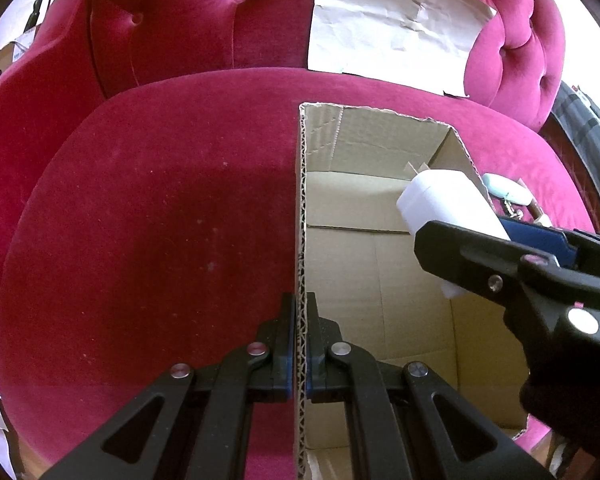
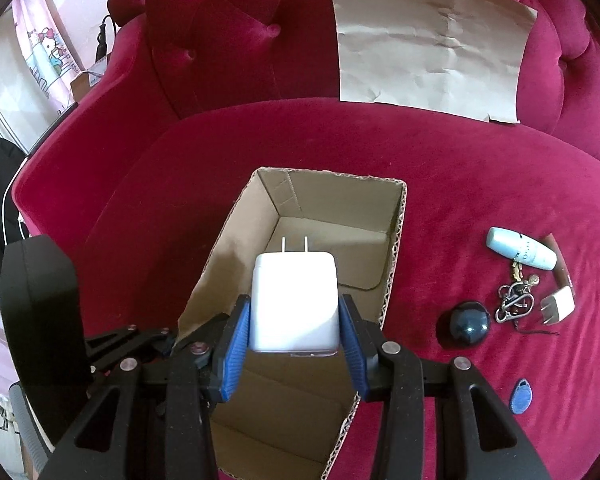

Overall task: Organize rigid objects
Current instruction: 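Carry the large white charger with the right tool over the box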

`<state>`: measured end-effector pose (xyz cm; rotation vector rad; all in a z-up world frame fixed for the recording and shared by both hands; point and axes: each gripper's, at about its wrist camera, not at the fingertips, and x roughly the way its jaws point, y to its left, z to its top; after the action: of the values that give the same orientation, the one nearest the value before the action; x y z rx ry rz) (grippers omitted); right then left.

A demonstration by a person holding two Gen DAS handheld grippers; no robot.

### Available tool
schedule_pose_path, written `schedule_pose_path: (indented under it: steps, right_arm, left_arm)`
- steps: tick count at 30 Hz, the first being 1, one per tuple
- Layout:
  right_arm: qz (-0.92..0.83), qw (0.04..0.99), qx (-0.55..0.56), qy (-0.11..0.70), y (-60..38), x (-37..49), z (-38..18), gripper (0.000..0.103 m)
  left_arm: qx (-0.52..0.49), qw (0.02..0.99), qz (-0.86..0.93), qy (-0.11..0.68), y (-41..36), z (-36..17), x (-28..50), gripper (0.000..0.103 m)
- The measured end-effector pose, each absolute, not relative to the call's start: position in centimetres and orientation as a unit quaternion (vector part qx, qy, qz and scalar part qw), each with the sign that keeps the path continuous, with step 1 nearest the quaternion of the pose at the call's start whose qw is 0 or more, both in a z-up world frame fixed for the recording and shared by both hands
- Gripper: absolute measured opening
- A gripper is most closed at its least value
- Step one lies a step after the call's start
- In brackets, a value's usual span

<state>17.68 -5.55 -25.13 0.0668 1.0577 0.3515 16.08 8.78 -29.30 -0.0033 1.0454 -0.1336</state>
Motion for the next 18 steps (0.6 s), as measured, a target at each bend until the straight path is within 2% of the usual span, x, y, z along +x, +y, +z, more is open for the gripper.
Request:
schedule_pose_path:
  steps: [13,18]
  right_arm:
    - [0.164,0.849,0.024,0.501,-5.5,17.74,-25.25,0.046]
    - [0.141,0.86,0.009,0.49,-5.77,17.88,-24.69,0.06]
  left_arm:
    - [-0.004,0.864,-0.065,0.499,8.92,-29.25,16.04,0.003]
    - [-0.001,0.866,-0.066,0.496,8.8,-29.09,16.02,0.003]
